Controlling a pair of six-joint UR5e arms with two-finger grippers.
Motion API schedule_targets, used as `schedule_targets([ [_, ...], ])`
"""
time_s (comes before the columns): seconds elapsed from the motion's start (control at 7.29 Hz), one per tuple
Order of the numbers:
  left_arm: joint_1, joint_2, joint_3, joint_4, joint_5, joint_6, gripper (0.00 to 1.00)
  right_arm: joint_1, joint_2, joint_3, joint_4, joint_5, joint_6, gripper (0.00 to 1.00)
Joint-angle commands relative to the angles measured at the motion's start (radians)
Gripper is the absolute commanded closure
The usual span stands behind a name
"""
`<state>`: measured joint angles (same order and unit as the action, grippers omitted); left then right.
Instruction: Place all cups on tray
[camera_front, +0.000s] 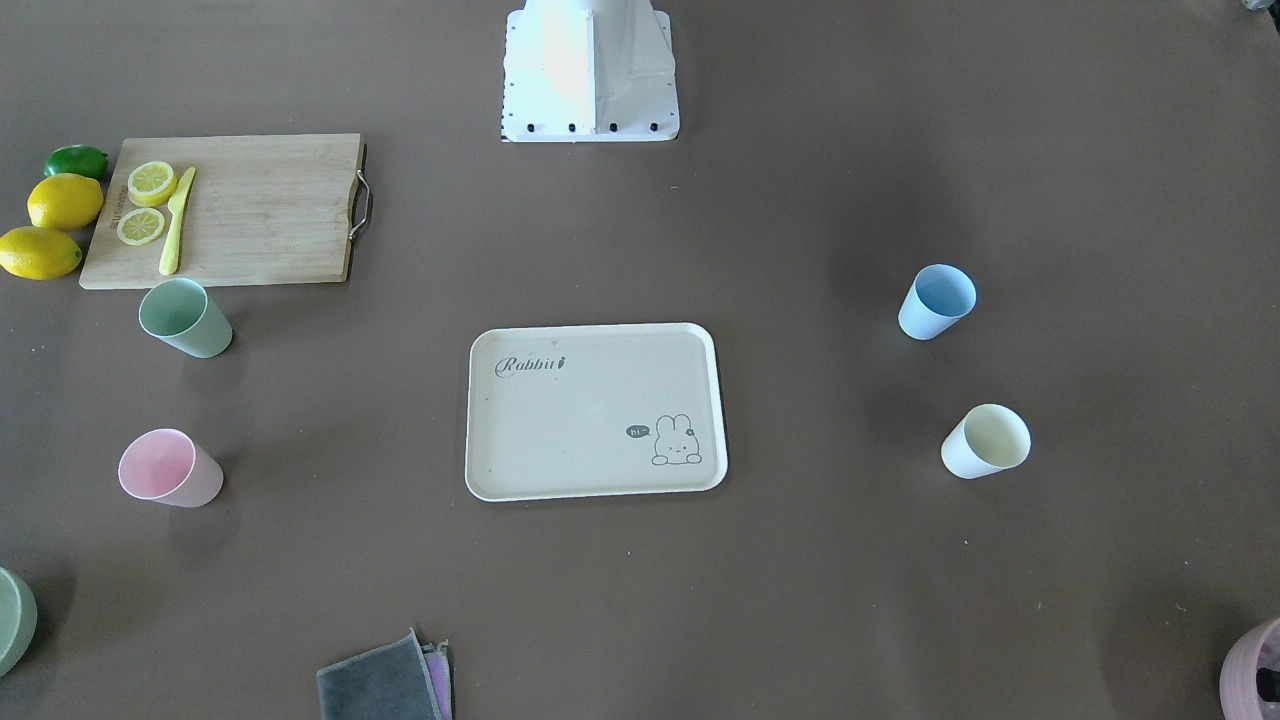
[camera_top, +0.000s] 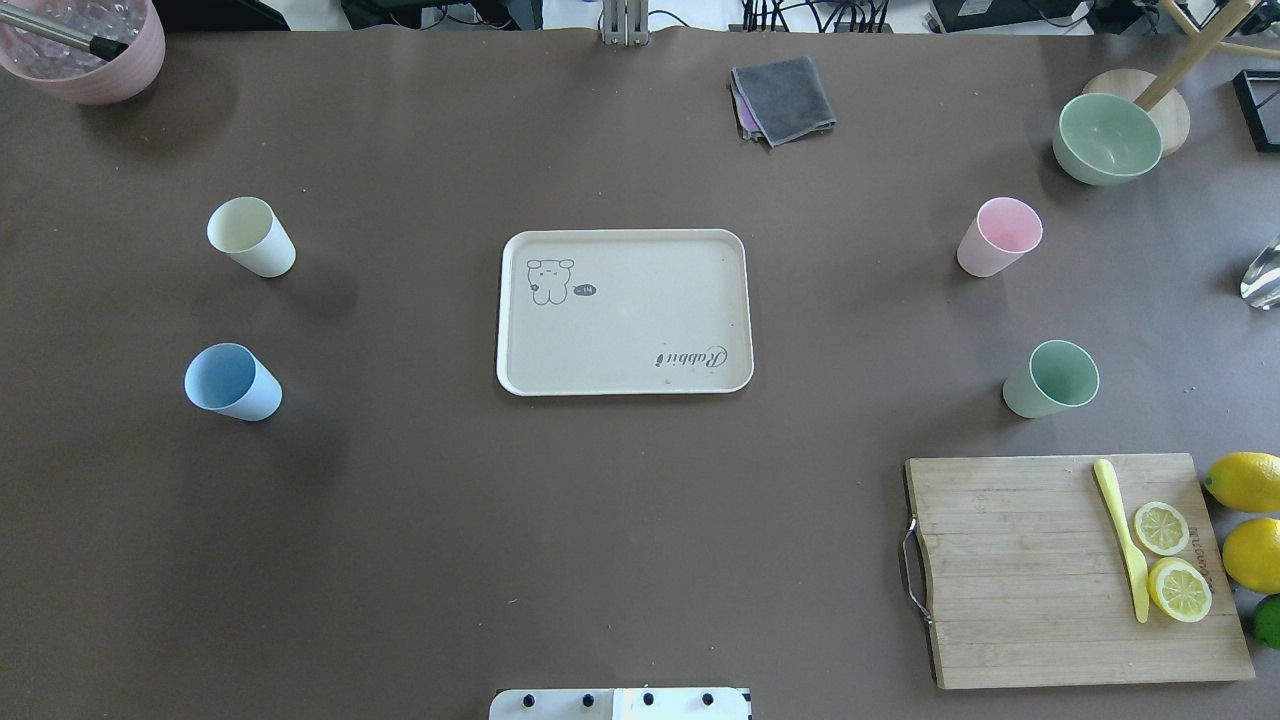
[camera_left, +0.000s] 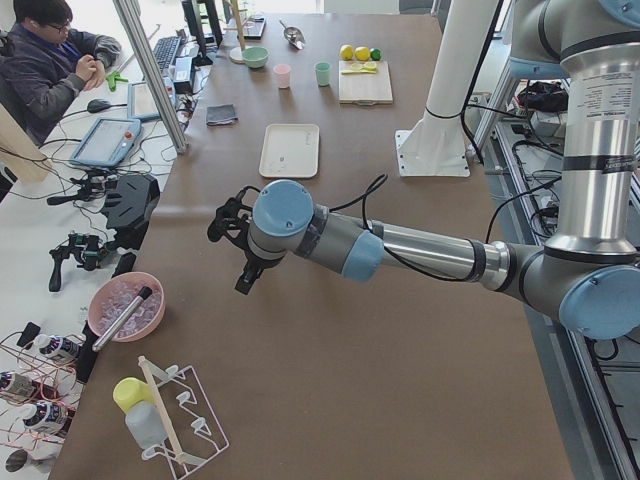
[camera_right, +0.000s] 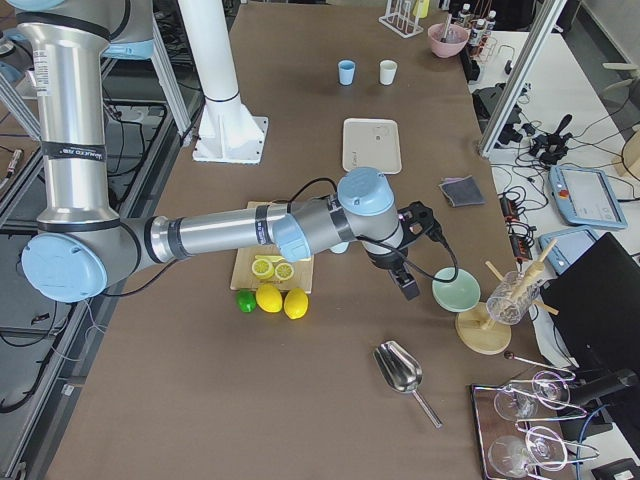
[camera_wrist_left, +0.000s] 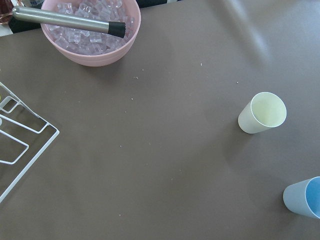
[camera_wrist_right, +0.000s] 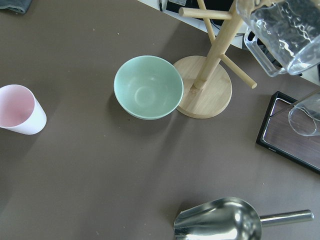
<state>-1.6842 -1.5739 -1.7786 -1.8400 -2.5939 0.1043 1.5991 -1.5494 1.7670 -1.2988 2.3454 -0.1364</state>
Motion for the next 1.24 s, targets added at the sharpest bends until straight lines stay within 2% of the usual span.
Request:
schedule_targets([
  [0.0, 0.033, -0.067, 0.025, -0.015, 0.008, 0.000, 0.02, -0.094, 0.078, 0.006, -0.005, -0.018, 0.098, 0.00],
  [0.27, 0.075, -0.078, 0.086, -0.016, 0.000, -0.014, 0.01, -0.180, 0.091, 0.009, 0.003, -0.031, 0.238, 0.00],
  [0.41, 0.084, -0.110, 0.102, -0.021, -0.003, -0.129, 0.01, -0.224, 0.110, 0.025, 0.001, -0.034, 0.310, 0.00],
  [0.69, 0.225, -0.144, 0.116, -0.074, 0.009, -0.390, 0.01, -0.328, 0.153, 0.060, 0.001, -0.053, 0.696, 0.00],
  [0.82, 0.286, -0.162, 0.117, -0.097, 0.017, -0.528, 0.01, -0.399, 0.157, 0.077, 0.001, -0.122, 0.790, 0.00],
  [0.96, 0.349, -0.179, 0.119, -0.135, 0.102, -0.642, 0.03, -0.460, 0.157, 0.075, -0.005, -0.193, 0.797, 0.00],
  [1.1, 0.404, -0.217, 0.152, -0.171, 0.132, -0.728, 0.03, -0.479, 0.154, 0.074, 0.001, -0.219, 0.802, 0.00],
])
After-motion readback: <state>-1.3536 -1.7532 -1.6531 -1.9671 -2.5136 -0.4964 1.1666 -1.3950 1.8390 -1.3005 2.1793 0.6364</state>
